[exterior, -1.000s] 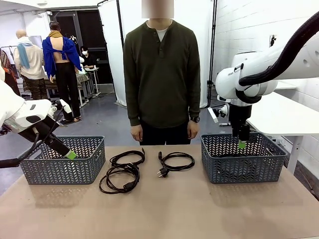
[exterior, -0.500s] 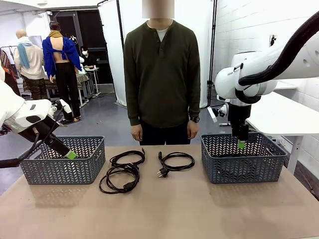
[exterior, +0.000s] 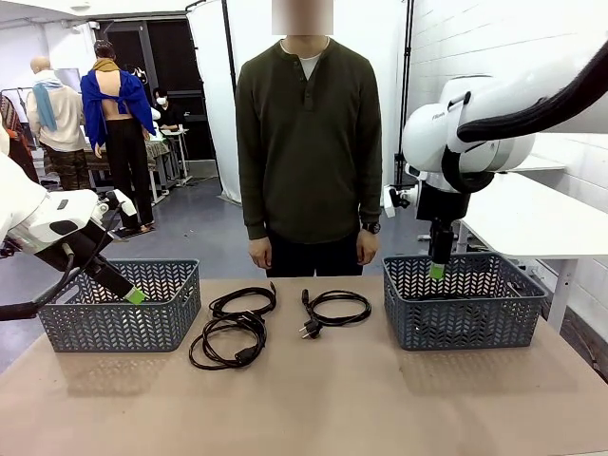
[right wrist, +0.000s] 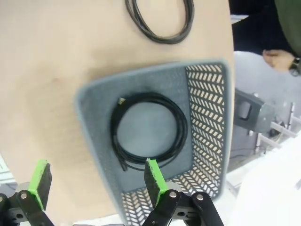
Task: Organize the cables according to human instructions.
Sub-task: Pick up a bundle of cables and place it in the basket indicated by the human.
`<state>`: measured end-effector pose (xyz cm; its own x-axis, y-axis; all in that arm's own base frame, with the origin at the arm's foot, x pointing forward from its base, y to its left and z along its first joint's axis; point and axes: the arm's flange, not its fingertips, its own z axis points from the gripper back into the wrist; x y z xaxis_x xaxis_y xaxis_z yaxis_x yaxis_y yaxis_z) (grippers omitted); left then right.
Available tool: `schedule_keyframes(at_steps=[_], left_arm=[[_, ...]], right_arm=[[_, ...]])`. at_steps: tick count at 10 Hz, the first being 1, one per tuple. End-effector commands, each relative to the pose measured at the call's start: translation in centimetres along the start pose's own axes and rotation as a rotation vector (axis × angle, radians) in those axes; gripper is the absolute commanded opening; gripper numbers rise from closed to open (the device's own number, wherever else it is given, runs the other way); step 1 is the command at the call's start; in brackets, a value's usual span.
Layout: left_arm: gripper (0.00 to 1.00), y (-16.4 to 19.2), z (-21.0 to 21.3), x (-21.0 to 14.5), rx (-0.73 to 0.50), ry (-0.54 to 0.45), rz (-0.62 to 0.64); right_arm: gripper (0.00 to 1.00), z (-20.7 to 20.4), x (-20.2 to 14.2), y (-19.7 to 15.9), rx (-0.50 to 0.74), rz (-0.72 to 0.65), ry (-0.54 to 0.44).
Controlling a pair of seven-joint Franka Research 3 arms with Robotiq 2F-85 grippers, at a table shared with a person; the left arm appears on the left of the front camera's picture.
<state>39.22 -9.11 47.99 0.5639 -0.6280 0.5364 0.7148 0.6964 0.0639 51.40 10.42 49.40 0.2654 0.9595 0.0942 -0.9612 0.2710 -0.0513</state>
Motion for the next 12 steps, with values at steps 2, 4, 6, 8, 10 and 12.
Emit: schedule_keyframes(at_steps=[2,4,6,8,10,12], left_arm=[[1.00,0.1,0.0,0.0,-0.012,-0.008,0.011],[1.00,0.1,0.0,0.0,-0.012,-0.008,0.011],[1.00,0.1,0.0,0.0,-0.012,-0.008,0.011],[1.00,0.1,0.0,0.0,-0.012,-0.008,0.011],[1.00,0.1,0.0,0.0,-0.012,-0.008,0.011],[1.00,0.1,0.0,0.0,-0.012,-0.008,0.011]], right_arm=[[1.00,0.3,-0.2,5.5,-0.002,-0.065,-0.124],[1.00,0.0,-0.4,8.1,-0.011,-0.088,-0.212],[1.00,-0.5,-0.3,10.1,-0.012,-0.081,-0.291],[1.00,-1.2,0.0,11.0,-0.008,-0.080,-0.319],[1.00,-0.4,0.3,10.6,-0.005,-0.095,-0.274],[1.00,-0.4,0.3,10.6,-0.005,-0.095,-0.274]])
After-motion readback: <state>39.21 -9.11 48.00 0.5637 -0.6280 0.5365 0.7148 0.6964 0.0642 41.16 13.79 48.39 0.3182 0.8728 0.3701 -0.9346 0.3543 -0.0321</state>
